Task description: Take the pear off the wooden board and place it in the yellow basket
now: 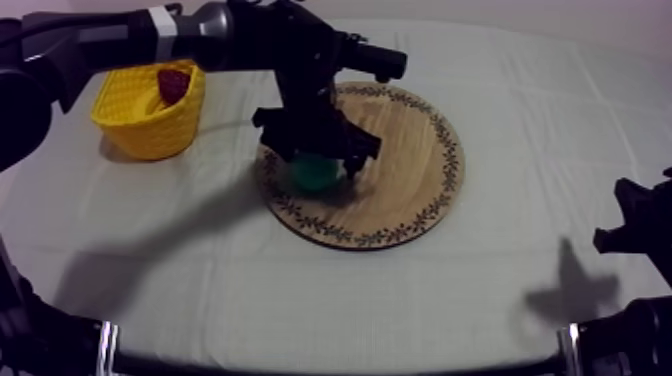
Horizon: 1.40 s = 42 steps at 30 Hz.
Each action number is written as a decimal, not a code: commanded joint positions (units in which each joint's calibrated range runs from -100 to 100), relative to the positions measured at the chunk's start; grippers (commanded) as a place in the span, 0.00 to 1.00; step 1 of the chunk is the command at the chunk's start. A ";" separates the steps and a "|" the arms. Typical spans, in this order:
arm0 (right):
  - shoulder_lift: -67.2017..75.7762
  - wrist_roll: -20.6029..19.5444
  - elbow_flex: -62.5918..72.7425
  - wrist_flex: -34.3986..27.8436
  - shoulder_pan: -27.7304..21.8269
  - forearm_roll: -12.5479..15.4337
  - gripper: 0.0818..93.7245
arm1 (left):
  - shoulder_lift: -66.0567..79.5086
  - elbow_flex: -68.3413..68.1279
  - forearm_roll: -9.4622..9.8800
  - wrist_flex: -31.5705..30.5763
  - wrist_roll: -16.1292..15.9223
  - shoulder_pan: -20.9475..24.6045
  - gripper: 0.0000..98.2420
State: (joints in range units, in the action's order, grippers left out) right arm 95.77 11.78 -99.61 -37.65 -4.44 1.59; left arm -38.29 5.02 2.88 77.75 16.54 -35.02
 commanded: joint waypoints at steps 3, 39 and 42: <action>-0.01 0.01 -0.05 -0.01 -0.01 0.00 0.00 | -0.71 0.23 -0.16 0.01 -0.17 0.03 0.83; -0.01 0.01 -0.05 -0.01 -0.01 0.00 0.00 | 3.64 0.23 2.06 3.73 -0.88 2.12 0.41; -0.01 0.01 -0.05 -0.01 -0.01 0.00 0.00 | 8.56 -0.77 2.63 5.94 -0.65 3.58 0.41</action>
State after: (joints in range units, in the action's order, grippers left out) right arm 95.77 11.78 -99.61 -37.65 -4.44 1.59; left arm -33.00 4.68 5.39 82.85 15.90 -32.16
